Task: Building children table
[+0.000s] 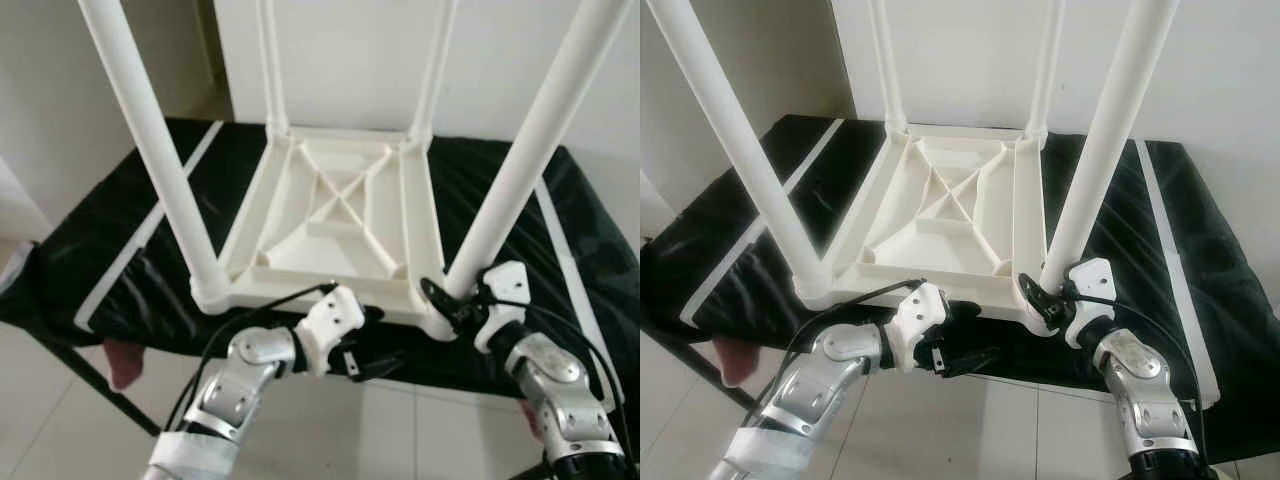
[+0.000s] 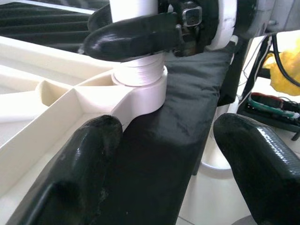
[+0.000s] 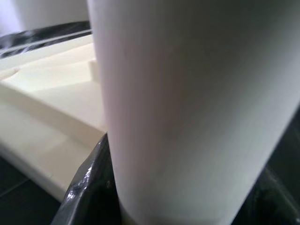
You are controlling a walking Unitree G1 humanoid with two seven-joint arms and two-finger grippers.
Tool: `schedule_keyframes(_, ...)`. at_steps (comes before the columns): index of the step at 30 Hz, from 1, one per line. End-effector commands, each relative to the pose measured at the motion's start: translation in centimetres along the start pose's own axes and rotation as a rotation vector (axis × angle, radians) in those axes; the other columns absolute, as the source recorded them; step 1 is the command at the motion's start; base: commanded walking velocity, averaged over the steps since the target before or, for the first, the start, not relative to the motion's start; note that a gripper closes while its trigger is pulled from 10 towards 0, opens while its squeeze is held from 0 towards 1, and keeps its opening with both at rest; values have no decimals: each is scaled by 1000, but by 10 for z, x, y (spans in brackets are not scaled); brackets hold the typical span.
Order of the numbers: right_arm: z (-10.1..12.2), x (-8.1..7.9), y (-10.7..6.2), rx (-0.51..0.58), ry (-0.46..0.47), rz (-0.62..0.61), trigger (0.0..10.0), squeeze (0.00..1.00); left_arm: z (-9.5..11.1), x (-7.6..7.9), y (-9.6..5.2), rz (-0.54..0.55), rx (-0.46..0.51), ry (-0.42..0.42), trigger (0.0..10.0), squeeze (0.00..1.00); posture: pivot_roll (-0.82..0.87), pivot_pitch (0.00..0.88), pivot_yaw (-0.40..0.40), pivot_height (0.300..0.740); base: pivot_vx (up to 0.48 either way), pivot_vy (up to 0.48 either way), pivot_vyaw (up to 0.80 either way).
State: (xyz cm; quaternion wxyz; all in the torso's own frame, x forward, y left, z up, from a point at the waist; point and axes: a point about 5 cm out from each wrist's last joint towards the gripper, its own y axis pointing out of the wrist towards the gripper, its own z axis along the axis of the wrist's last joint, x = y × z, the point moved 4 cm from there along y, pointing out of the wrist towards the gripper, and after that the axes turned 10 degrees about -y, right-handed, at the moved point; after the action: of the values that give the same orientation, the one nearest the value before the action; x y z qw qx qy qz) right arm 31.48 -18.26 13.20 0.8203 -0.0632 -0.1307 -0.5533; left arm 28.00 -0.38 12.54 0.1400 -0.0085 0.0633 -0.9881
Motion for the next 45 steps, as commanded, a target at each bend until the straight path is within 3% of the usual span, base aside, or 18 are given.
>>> schedule_keyframes(1, -1, 1, -1, -13, 6, -61, 10000, 0, 1, -9, -1, 68, 3, 6, 10000, 0, -33, 0, 7, 740, 0, 0, 0)
schedule_keyframes(4, -2, 1, -1, -21, 7, -94, 10000, 0, 1, -10, -1, 74, 3, 2, 10000, 0, -33, 0, 8, 740, 0, 0, 0)
schedule_keyframes(6, -7, 0, -2, -58, 15, -192, 10000, 0, 1, -12, -2, 85, 9, -10, 10000, 0, -35, 0, 7, 740, 0, 0, 0)
schedule_keyframes(8, -10, -3, -3, -83, 82, -297, 10000, 0, 4, -12, -2, 82, 33, -31, 10000, 0, -40, 0, 10, 740, 0, 0, 0)
schedule_keyframes(14, -17, -6, -4, -136, 151, -435, 10000, 0, 5, -9, -1, 77, 48, -52, 10000, 0, -39, 0, 4, 740, 0, 0, 0)
schedule_keyframes(16, -21, -15, -2, -185, 164, -539, 10000, 0, 3, -13, -2, 96, 39, -42, 10000, 0, -38, 0, -2, 740, 0, 0, 0)
schedule_keyframes(17, -21, -15, -2, -185, 164, -539, 10000, 0, 3, -13, -2, 96, 39, -42, 10000, 0, -38, 0, -2, 740, 0, 0, 0)
schedule_keyframes(19, -18, -30, 2, -183, 234, -576, 10000, 0, 3, -22, -5, 132, 35, -35, 10000, 0, -33, 0, -11, 740, 0, 0, 0)
schedule_keyframes(21, -14, -36, 5, -170, 228, -560, 10000, 0, 4, -25, -6, 144, 38, -36, 10000, 0, -33, 0, -10, 740, 0, 0, 0)
schedule_keyframes(26, -9, -32, 2, -157, 213, -557, 10000, 20, 5, -27, -7, 147, 42, -42, 10000, 0, -36, 0, -10, 740, 0, 0, 0)
schedule_keyframes(27, -9, -31, 1, -156, 218, -560, 10000, 498, 5, -26, -7, 146, 41, -41, 10000, 0, -37, 0, -10, 740, 0, 0, 0)
schedule_keyframes(28, -9, -31, 1, -156, 218, -560, 10000, 498, 5, -26, -7, 146, 41, -41, 10000, 0, -37, 0, -10, 740, 0, 0, 0)
schedule_keyframes(29, -9, -31, 1, -151, 225, -560, 10000, 827, 5, -25, -7, 143, 41, -42, 10000, 0, -37, 0, -8, 740, 0, 0, 0)
schedule_keyframes(30, -7, -32, 1, -138, 230, -550, 10000, 1000, 5, -25, -6, 140, 41, -43, 10000, 0, -37, 0, -8, 740, 0, 0, 0)
schedule_keyframes(45, 3, -14, -10, -62, 123, -452, 10000, 1000, 5, -20, -1, 110, 43, -40, 10000, 0, -48, 0, 9, 740, 0, 0, 0)
